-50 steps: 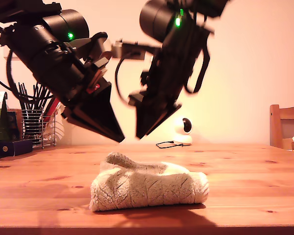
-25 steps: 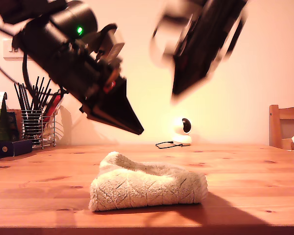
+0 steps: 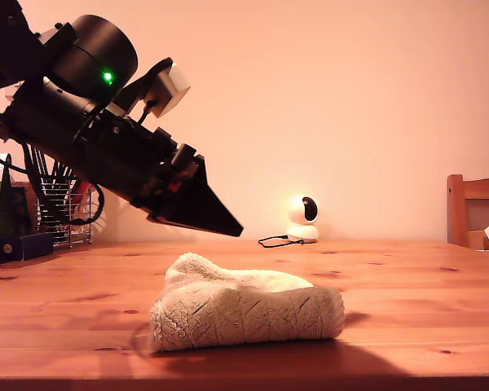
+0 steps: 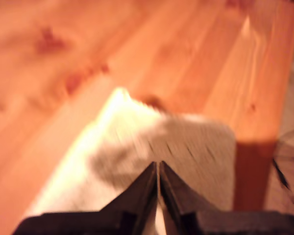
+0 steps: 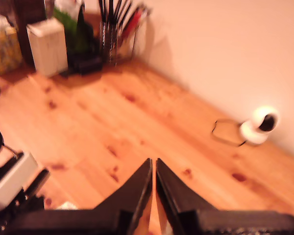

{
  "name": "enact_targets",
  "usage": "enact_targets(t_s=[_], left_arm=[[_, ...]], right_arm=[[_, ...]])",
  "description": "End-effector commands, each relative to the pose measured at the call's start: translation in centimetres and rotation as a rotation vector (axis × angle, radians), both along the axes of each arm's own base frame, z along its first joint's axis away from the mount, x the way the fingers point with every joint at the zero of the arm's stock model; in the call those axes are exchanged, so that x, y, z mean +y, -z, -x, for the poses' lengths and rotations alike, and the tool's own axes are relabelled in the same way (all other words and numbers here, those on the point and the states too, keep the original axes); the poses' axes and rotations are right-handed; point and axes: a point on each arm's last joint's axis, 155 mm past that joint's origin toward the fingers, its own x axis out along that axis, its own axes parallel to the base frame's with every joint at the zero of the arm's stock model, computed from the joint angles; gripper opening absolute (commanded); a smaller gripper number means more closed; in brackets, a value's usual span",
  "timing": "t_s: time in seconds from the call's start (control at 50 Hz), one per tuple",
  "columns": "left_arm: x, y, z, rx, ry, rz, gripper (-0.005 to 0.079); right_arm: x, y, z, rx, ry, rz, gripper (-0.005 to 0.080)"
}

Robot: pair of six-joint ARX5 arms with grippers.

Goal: Fold the tea towel in front of you. After folding it, place it to the left side.

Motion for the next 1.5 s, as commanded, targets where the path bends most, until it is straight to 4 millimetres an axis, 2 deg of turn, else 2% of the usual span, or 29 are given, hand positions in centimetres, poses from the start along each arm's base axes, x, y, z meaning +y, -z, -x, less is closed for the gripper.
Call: enact_targets(t_s=[0.0, 0.12, 0.26, 0.34, 0.5, 0.6, 0.76, 0.94, 1.1, 1.18, 1.32, 1.48], left_arm=[[0.0, 0.7, 0.8, -0.01, 0.025, -0.007, -0.0024], [-0.2, 0.6, 1.0, -0.036, 0.049, -0.013, -0.0024], [-0.5, 1.6, 1.3, -0.049, 0.088, -0.03, -0.0024], [-0.7, 2.7, 1.6, -0.035, 0.106, -0.041, -0.0024], [-0.3, 6.4, 2.0, 0.029, 0.116, -0.095, -0.0024], [0.0, 7.7, 2.0, 0.045, 0.112, -0.122, -0.0024], [1.6, 10.0, 1.2, 0.067, 0.04, -0.212, -0.0024], [6.1, 11.7, -1.7, 0.065, -0.135, -0.347, -0.0024], [12.1, 12.5, -4.8, 0.097, -0.314, -0.411, -0.0024], [15.7, 12.8, -6.2, 0.12, -0.415, -0.434, -0.0024], [21.3, 13.0, -7.8, 0.169, -0.574, -0.441, -0.0024], [25.8, 12.9, -8.9, 0.176, -0.706, -0.46, -0.0024]], right_arm=[[-0.4, 1.0, 1.4, 0.015, -0.001, 0.008, -0.0011], [-1.1, 0.6, 3.7, 0.027, 0.003, -0.025, -0.0011], [-2.1, -0.1, 5.3, 0.017, 0.012, -0.031, -0.0011], [-2.4, -0.2, 5.9, 0.027, 0.016, -0.048, -0.0011], [-2.5, 0.0, 6.6, 0.038, 0.008, -0.043, -0.0011], [-2.4, 0.0, 6.7, 0.038, 0.001, -0.043, -0.0011], [-2.2, 0.0, 6.8, 0.038, -0.005, -0.043, -0.0011], [-2.2, 0.1, 6.9, 0.039, -0.007, -0.037, -0.0011], [-2.3, 0.6, 7.1, 0.056, -0.007, -0.02, -0.0011], [-2.5, 1.1, 7.2, 0.073, -0.007, -0.006, -0.0011], [-2.7, 1.9, 7.5, 0.094, -0.01, 0.021, -0.0011], [-2.6, 2.2, 7.7, 0.098, -0.026, 0.039, -0.0011]])
